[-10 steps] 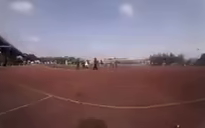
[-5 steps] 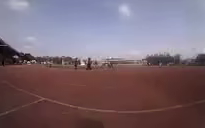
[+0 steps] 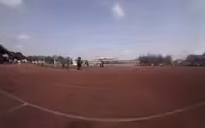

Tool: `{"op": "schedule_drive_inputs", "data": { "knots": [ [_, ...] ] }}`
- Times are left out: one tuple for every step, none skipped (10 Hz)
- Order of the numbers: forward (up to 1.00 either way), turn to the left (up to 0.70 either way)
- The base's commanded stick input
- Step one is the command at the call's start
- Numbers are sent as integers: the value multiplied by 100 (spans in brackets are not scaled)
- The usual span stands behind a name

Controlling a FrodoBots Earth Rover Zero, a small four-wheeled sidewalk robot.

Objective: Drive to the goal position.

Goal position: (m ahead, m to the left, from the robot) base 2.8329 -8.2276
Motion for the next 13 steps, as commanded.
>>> {"op": "schedule_drive_inputs", "data": {
  "knots": [
    [70, -35],
    [70, -35],
    [70, -35],
    [70, -35],
    [70, -35],
    [70, -35],
    [70, -35],
    [70, -35],
    [70, -35],
    [70, -35],
    [70, -35],
    [70, -35],
    [70, -35]
  ]
}}
